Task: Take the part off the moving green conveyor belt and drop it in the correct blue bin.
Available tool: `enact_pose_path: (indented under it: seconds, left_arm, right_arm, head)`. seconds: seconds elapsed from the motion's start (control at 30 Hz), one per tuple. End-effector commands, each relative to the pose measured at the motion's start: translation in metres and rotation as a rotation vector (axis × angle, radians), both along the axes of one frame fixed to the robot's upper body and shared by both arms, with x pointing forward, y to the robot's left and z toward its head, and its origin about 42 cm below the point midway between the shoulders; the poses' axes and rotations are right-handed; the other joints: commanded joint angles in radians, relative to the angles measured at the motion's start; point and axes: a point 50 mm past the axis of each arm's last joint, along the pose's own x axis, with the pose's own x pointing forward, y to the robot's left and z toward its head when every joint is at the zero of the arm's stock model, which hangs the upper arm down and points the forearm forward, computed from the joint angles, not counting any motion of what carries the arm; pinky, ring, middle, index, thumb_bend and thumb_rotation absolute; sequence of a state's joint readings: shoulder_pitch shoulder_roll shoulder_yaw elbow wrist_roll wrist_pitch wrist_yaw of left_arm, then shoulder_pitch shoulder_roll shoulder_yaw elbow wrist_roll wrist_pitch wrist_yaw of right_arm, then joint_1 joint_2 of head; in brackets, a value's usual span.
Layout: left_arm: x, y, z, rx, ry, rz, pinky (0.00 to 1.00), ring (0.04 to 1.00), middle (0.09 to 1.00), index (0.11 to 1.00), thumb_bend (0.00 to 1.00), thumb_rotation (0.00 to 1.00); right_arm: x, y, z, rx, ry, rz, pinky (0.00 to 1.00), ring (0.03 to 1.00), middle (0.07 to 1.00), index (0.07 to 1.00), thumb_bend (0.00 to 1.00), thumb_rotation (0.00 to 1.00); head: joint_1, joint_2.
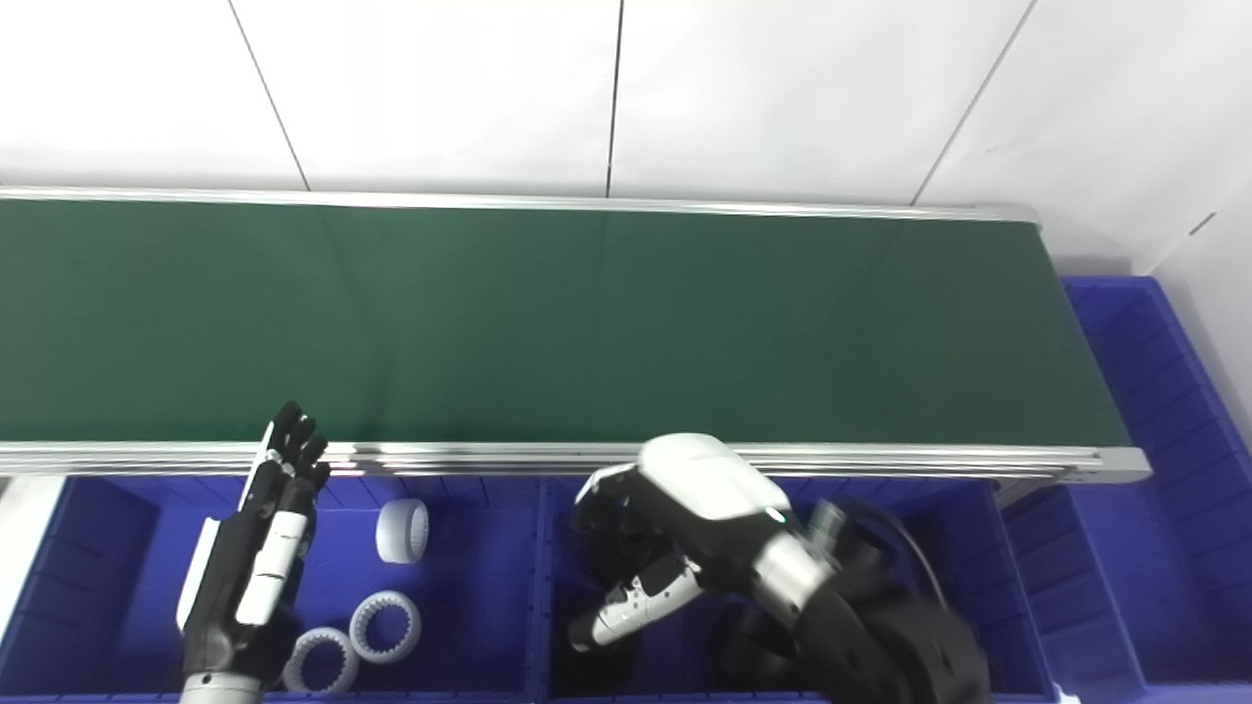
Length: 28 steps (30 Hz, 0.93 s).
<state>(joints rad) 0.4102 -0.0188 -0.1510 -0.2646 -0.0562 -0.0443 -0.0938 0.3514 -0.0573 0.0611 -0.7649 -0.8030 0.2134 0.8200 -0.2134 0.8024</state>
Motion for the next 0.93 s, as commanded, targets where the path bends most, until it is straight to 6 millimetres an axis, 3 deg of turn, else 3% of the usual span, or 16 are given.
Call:
enact_pose_path:
  seconds: [0.0,0.1,0.2,0.23,0.3,0.47,0.7,0.9]
  left_arm:
    - [-0.003,-0.006,0.012,-0.004,-0.084,0.016,1.0,0.979,1.0,1.0,0.61,0.71]
    - [-0.005,-0.007,0.011,0.002,-0.089,0.015,1.0,0.977,1.0,1.0,0.6,0.71]
    - [-0.006,-0.009,0.01,0.001,-0.096,0.015,1.0,0.983,1.0,1.0,0.59,0.71]
    - [-0.007,-0.01,0.01,-0.003,-0.098,0.017,1.0,0.983,1.0,1.0,0.59,0.71]
    - [-0.009,-0.011,0.009,-0.01,-0.101,0.022,1.0,0.982,1.0,1.0,0.59,0.7]
    - [-0.012,-0.013,0.007,-0.022,-0.101,0.039,1.0,0.982,1.0,1.0,0.59,0.66]
    - [-0.015,-0.013,0.005,-0.005,-0.109,0.036,1.0,0.989,1.0,1.0,0.59,0.68]
    - [-0.017,-0.013,0.003,0.003,-0.107,0.037,1.0,0.983,1.0,1.0,0.58,0.68]
  right_arm:
    - [-0.026,0.006,-0.005,0.405,-0.076,-0.337,0.54,0.65,0.736,0.732,0.64,0.53]
    - [-0.045,0.021,-0.028,0.83,-0.042,-0.656,0.63,0.702,0.777,0.768,0.61,0.62]
    - [-0.054,0.035,-0.058,1.008,-0.084,-0.837,0.75,0.793,0.852,0.828,0.64,0.78]
    - [-0.054,0.038,-0.069,1.026,-0.102,-0.863,0.76,0.797,0.855,0.831,0.64,0.79]
    - [-0.053,0.041,-0.085,1.039,-0.127,-0.883,0.83,0.858,0.91,0.884,0.61,0.85]
    - [-0.046,0.037,-0.108,0.972,-0.192,-0.849,0.93,0.938,0.984,0.98,0.7,0.99]
    - [-0.047,0.035,-0.128,0.854,-0.239,-0.816,0.96,0.946,0.99,0.999,0.76,1.0]
    - [-0.049,0.034,-0.131,0.822,-0.243,-0.809,0.99,0.967,1.0,1.0,0.78,1.0]
  head:
    - [0.0,0.0]
    - [0.018,-0.012]
    - [0.028,-0.018]
    - [0.038,-0.024]
    - [0.048,-0.031]
    - [0.059,-0.042]
    - [0.063,-0.046]
    - [0.069,-0.053]
